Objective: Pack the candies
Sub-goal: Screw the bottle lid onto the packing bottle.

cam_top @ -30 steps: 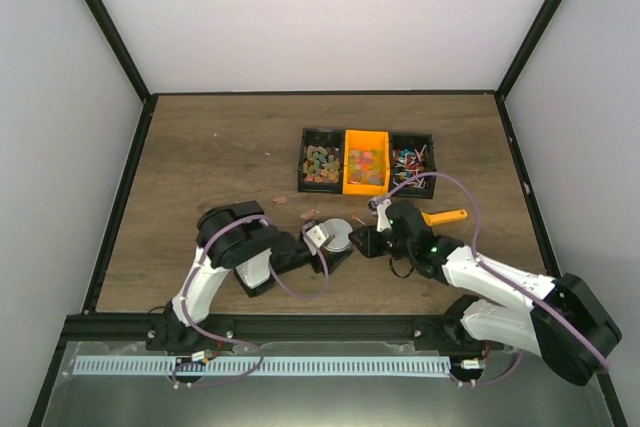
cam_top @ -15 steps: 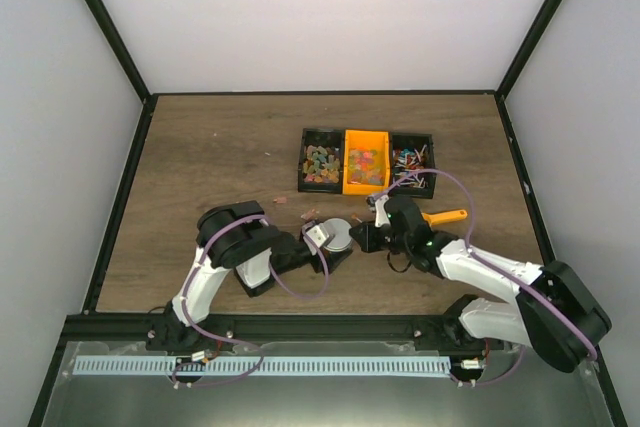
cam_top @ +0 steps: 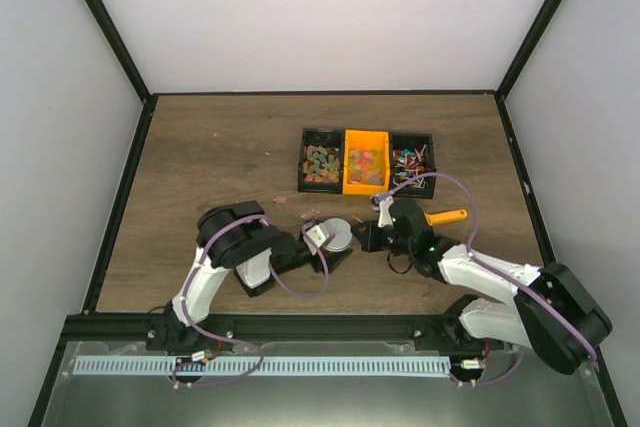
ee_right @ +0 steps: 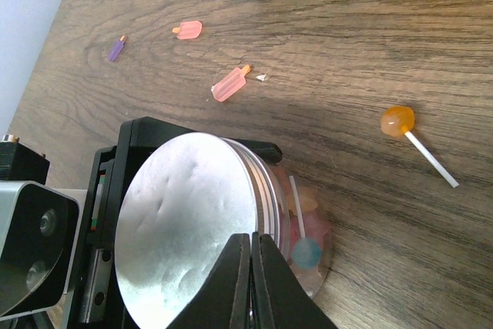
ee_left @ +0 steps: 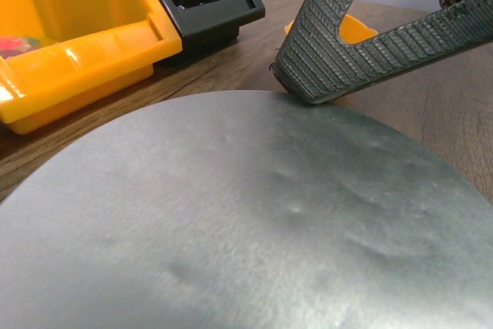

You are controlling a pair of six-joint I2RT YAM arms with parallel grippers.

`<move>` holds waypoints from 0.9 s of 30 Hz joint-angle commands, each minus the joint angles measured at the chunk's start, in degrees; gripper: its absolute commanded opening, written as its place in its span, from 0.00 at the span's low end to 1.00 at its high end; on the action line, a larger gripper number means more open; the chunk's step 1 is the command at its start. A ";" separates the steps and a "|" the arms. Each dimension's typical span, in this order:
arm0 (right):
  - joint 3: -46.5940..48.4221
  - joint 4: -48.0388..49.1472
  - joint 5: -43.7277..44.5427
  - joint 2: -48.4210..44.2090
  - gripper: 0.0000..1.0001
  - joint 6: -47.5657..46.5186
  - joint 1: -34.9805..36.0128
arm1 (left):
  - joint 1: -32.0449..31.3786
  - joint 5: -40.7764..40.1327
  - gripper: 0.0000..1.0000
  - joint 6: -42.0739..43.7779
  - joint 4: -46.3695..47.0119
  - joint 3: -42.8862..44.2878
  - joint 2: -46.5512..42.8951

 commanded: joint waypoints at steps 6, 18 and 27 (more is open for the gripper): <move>-4.71 -0.40 -5.15 -1.21 0.01 3.30 5.52 | -0.34 6.00 0.83 -16.92 12.41 -4.70 12.27; -7.54 -0.45 -2.85 -6.72 0.01 8.91 12.07 | -0.27 5.87 0.84 -17.26 12.41 -3.89 13.01; -9.11 -2.59 -0.24 -11.17 0.01 10.74 13.35 | -0.28 6.37 0.84 -17.41 12.41 -3.58 13.38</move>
